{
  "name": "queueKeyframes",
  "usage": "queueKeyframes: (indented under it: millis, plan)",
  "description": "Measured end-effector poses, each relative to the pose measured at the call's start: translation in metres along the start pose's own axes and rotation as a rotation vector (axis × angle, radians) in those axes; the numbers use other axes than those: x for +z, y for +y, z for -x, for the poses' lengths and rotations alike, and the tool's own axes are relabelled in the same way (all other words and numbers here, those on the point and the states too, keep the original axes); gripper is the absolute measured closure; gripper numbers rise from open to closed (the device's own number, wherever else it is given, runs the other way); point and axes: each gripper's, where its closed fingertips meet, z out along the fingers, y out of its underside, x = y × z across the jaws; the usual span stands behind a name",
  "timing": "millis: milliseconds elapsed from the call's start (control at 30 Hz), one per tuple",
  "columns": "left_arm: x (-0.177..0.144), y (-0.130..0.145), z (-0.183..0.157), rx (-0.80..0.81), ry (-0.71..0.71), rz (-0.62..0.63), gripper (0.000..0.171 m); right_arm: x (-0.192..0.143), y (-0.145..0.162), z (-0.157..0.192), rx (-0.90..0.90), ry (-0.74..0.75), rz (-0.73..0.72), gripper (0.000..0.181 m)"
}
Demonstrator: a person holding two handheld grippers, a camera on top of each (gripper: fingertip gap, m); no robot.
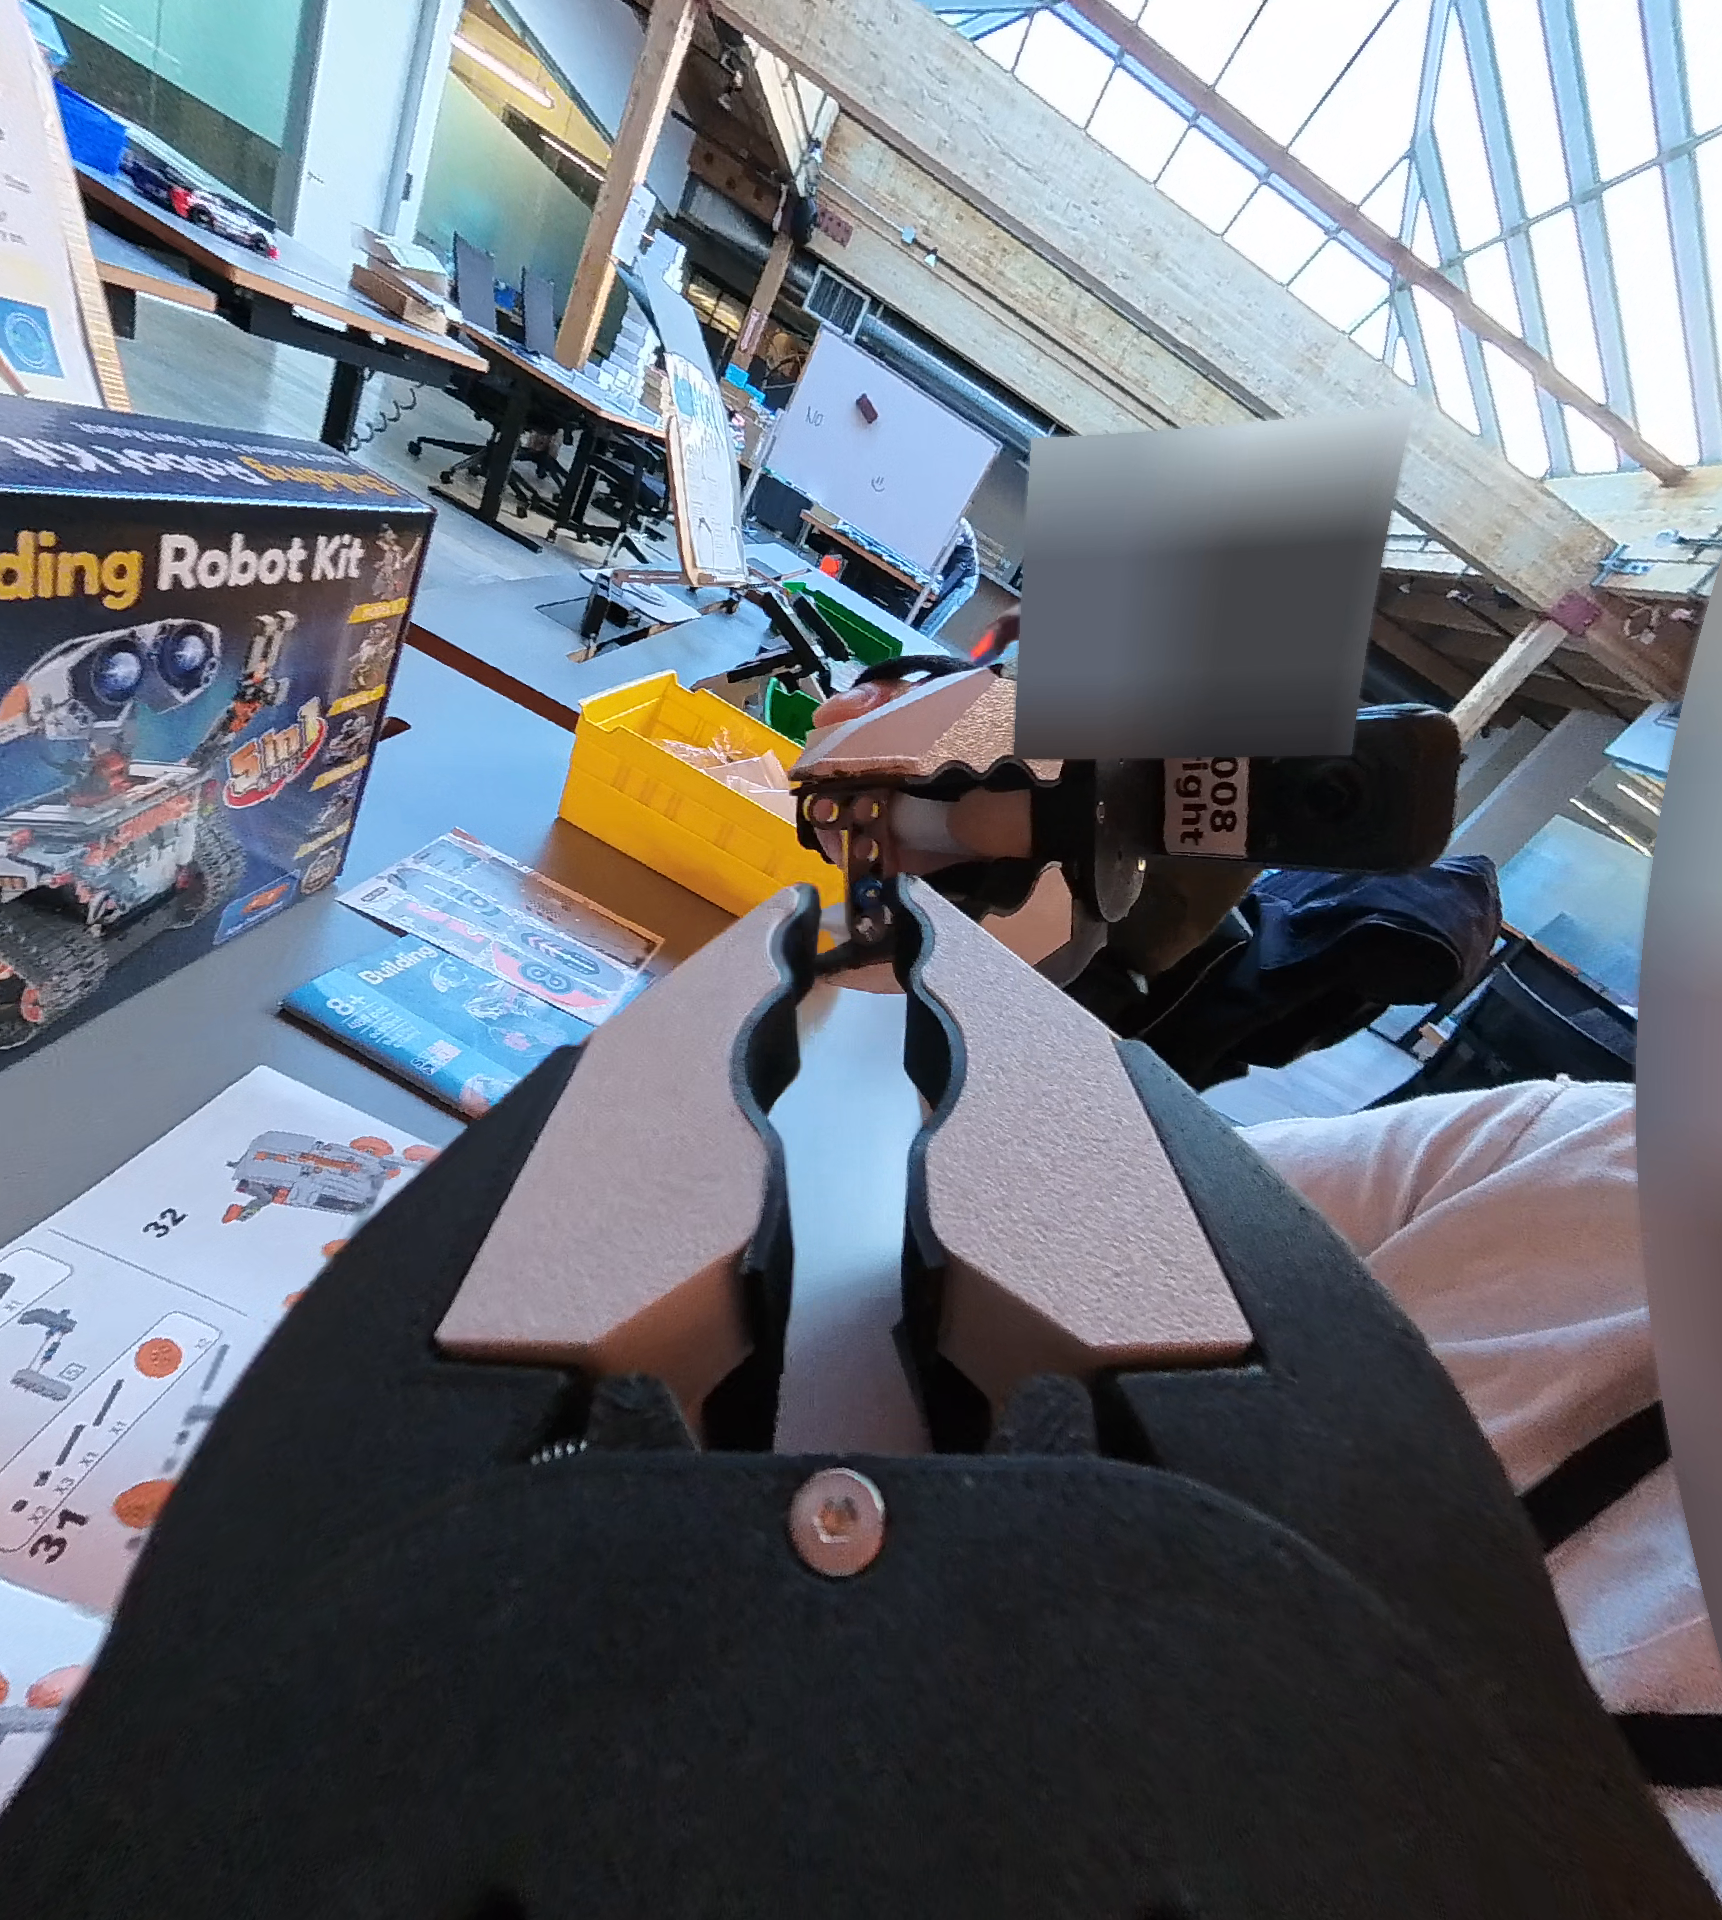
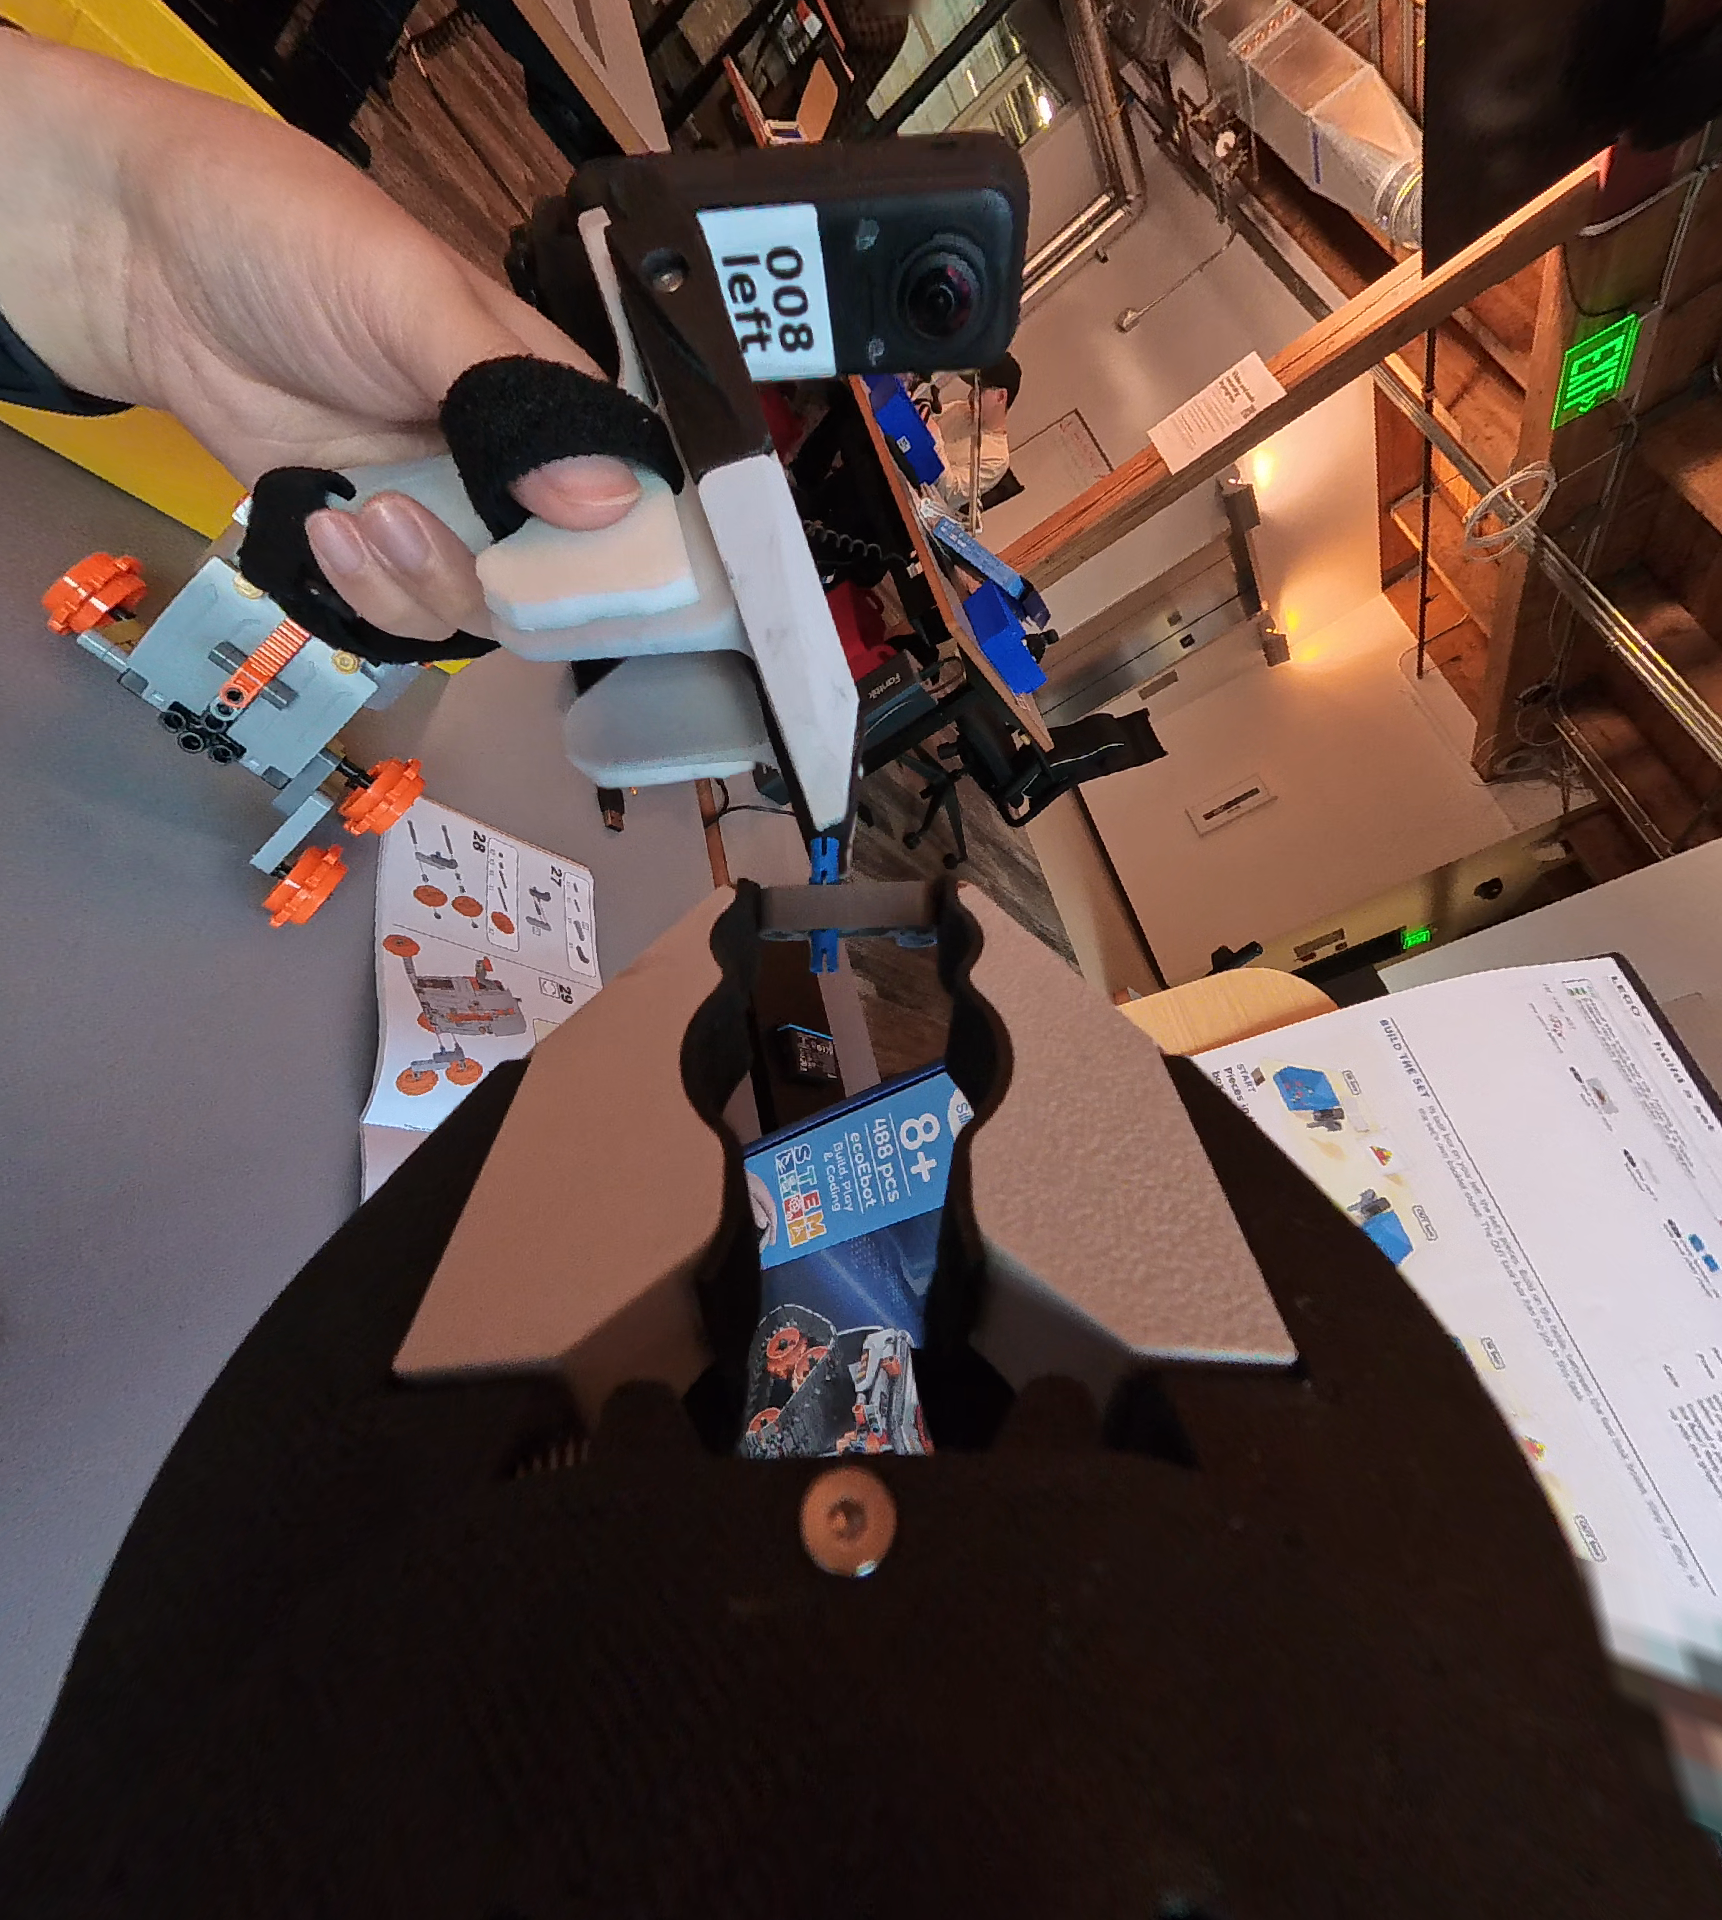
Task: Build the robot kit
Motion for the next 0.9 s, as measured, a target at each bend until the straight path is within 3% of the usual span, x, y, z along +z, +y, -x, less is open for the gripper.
queueKeyframes:
  millis: [400, 900]
  plan:
    - [-0.0002, 0.0008, 0.0013, -0.001, -0.006, 0.007, 0.155, 0.0023, 0.0029, 0.0019, -0.008, -0.008, 0.016, 0.148]
    - [0.0036, 0.0072, 0.0019, 0.006, -0.007, 0.040, 0.169, 0.0033, 0.0031, 0.0028, -0.012, -0.010, 0.020, 0.148]
